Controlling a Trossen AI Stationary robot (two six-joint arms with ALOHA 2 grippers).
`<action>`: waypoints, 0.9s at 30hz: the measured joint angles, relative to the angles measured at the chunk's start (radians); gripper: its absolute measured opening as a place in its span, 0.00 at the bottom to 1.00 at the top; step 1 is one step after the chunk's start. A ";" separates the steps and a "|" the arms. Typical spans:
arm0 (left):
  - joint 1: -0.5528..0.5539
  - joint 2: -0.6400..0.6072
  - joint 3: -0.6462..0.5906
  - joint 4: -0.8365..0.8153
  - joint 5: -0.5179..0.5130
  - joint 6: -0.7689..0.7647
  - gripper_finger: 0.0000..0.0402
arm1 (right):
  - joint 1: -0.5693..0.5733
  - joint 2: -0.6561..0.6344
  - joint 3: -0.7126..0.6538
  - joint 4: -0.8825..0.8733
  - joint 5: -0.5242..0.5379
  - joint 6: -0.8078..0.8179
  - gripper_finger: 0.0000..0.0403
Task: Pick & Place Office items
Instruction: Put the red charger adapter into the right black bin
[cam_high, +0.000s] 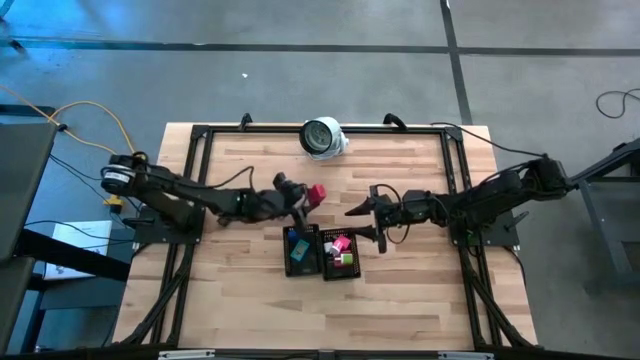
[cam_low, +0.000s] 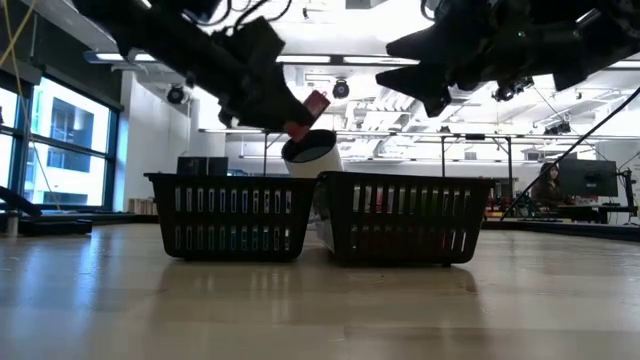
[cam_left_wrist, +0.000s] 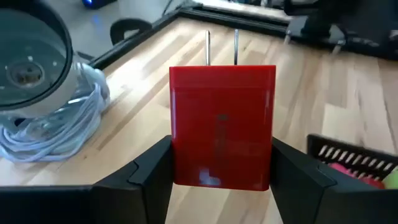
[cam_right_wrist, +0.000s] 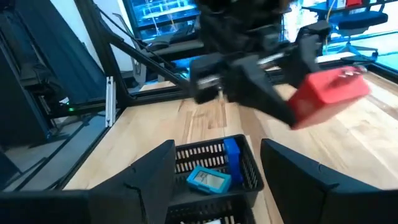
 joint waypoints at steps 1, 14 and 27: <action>0.014 -0.003 -0.006 0.003 0.029 0.008 0.51 | 0.008 0.000 0.000 -0.003 0.021 0.002 0.55; -0.013 -0.005 -0.016 0.186 0.128 0.242 0.51 | 0.035 0.052 0.000 0.063 0.351 0.314 0.55; -0.079 0.058 -0.002 0.140 -0.111 0.331 0.51 | 0.030 0.250 0.213 0.015 0.295 0.396 0.55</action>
